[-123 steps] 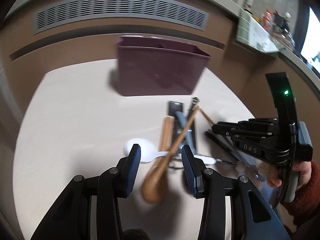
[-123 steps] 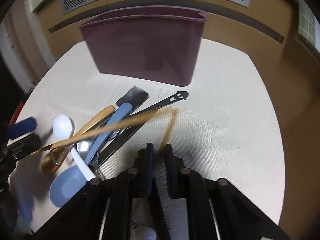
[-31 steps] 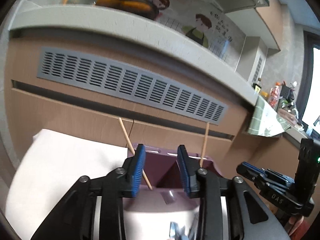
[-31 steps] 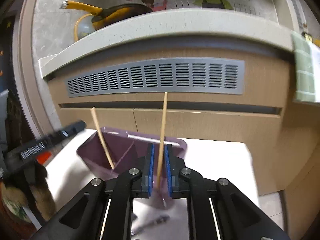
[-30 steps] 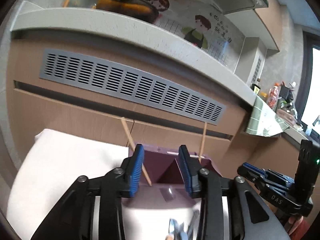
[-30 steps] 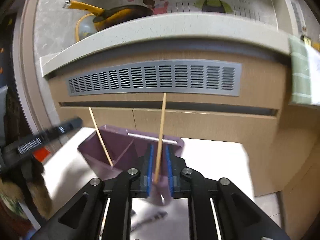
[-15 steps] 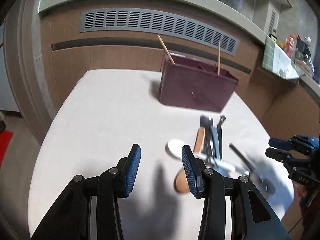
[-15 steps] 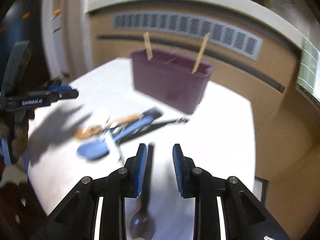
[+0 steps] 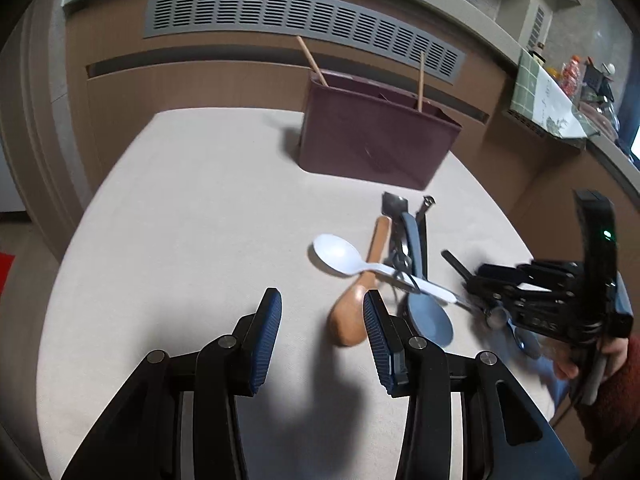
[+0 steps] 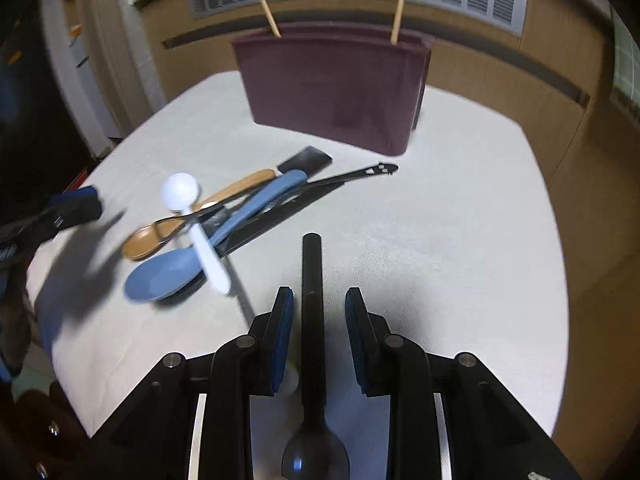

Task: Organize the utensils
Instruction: 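Move the left gripper over the wooden spoon in the pile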

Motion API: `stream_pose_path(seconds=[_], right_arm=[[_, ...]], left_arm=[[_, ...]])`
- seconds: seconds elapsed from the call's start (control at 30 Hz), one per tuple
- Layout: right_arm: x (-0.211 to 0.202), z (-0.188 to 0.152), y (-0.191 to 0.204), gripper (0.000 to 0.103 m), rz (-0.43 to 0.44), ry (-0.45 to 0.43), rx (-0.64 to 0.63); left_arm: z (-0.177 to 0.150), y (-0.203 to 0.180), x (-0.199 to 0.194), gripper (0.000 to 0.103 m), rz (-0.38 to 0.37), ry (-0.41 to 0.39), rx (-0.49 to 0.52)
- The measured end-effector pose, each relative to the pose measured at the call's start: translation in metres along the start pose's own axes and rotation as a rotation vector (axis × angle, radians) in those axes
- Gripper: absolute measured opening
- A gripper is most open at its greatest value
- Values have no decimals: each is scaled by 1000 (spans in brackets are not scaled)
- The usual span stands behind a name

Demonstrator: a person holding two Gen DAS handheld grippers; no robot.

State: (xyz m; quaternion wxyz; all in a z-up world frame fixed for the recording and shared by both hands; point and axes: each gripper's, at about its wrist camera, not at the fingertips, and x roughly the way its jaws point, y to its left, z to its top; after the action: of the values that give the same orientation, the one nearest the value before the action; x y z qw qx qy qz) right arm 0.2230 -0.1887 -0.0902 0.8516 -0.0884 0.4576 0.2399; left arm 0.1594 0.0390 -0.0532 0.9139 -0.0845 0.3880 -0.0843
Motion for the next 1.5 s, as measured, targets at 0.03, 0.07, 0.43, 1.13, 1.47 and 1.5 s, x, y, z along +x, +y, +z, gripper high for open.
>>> stream_pose_path(seconds=[0.03, 0.07, 0.43, 1.13, 1.47, 1.5], right_arm=[[4, 1, 2, 25, -7, 9, -9], [4, 1, 6, 25, -23, -5, -27], [-4, -4, 4, 10, 7, -19, -32], [-38, -33, -27, 10, 25, -120, 127], [-35, -34, -25, 10, 43, -112, 139], [-35, -33, -25, 10, 43, -113, 142]], left_arm=[[-1, -2, 1, 44, -2, 4, 6], [-2, -3, 2, 44, -5, 7, 11], [-7, -22, 9, 44, -29, 33, 58], [-7, -28, 36, 44, 11, 80, 83], [-5, -36, 58, 44, 72, 113, 155], [-5, -39, 59, 43, 94, 117, 167]])
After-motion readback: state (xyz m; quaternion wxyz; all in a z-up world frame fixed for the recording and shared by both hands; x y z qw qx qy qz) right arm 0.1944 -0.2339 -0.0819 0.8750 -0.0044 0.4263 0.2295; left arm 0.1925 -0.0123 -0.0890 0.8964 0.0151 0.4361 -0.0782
